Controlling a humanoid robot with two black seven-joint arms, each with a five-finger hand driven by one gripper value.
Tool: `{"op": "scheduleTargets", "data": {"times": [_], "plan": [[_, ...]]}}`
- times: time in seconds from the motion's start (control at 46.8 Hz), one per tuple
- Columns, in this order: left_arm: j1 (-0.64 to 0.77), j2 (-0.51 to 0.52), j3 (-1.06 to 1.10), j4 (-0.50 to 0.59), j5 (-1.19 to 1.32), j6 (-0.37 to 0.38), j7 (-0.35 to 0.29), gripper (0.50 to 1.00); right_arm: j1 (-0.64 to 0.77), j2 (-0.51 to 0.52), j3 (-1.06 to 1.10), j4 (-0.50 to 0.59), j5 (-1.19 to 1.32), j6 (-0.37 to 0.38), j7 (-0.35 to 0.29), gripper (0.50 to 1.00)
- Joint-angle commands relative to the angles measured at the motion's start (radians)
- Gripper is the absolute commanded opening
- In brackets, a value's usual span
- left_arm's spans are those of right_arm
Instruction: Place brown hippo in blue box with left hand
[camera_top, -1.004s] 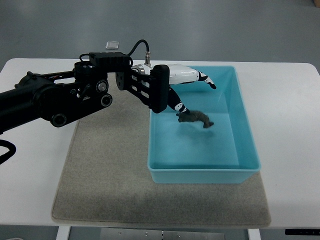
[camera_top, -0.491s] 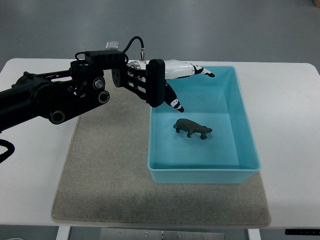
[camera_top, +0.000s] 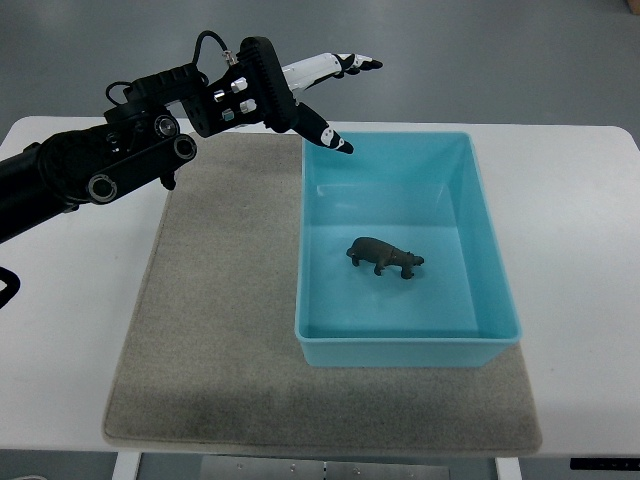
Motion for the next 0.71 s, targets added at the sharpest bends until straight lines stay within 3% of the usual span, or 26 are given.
{"op": "scheduleTargets", "data": {"times": [0.0, 0.342, 0.684], "plan": [[0.003, 0.0, 0.0, 0.013, -0.046, 0.007, 0.0, 0.996, 0.0, 0.0, 0.0, 0.0, 0.0, 0.0, 0.0, 0.936], [0.002, -0.001, 0.0, 0.098, -0.278, 0.007, 0.0, 0.996, 0.0, 0.0, 0.0, 0.0, 0.0, 0.0, 0.0, 0.936], [0.002, -0.012, -0.002, 0.202, -0.684, 0.007, 0.0, 0.996, 0.0, 0.0, 0.0, 0.0, 0.0, 0.0, 0.0, 0.936]]}}
